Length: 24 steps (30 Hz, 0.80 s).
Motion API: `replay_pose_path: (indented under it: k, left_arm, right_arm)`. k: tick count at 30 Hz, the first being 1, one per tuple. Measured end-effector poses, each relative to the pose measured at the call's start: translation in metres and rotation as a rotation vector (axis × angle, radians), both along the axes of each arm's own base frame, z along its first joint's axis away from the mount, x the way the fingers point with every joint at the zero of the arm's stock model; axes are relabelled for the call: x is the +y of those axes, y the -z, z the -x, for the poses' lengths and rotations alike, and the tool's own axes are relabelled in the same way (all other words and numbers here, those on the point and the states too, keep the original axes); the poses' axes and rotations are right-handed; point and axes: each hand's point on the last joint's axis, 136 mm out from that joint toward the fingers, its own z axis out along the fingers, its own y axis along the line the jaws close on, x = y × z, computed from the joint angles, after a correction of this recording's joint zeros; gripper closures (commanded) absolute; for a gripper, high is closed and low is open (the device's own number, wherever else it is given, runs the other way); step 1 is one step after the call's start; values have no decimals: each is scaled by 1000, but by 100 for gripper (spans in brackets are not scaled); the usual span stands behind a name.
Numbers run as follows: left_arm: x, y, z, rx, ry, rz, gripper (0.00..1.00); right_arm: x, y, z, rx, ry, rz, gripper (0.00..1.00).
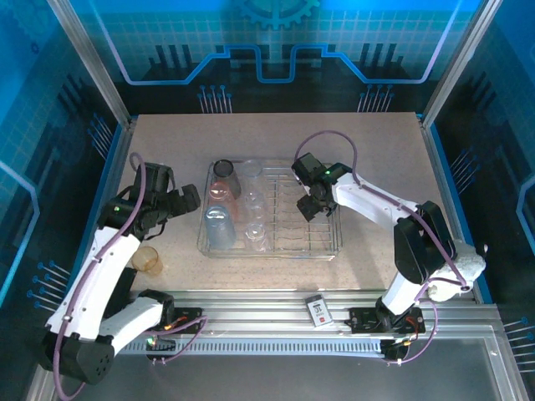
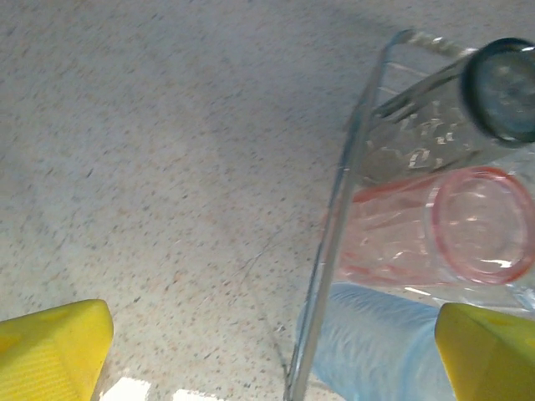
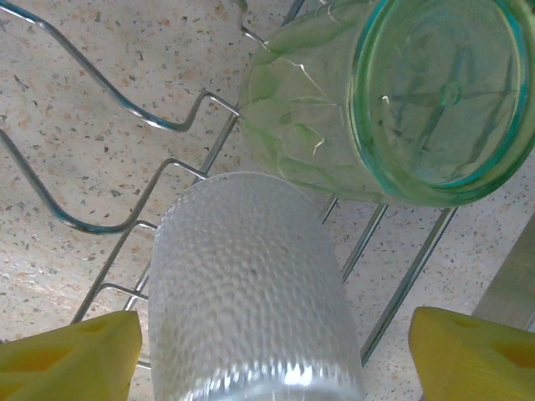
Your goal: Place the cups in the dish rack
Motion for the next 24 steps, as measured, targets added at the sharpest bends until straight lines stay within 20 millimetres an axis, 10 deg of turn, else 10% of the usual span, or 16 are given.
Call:
replay_pose_path:
  k: [10,24]
  left_arm:
    - [29,36,21,167,-154,3,1]
    - [33,68,55,324,-255,24,18]
  right_arm:
    - [4,-12,1,-6,0,-67,12]
    - [-7,-78,-1,-115,41,-320,16]
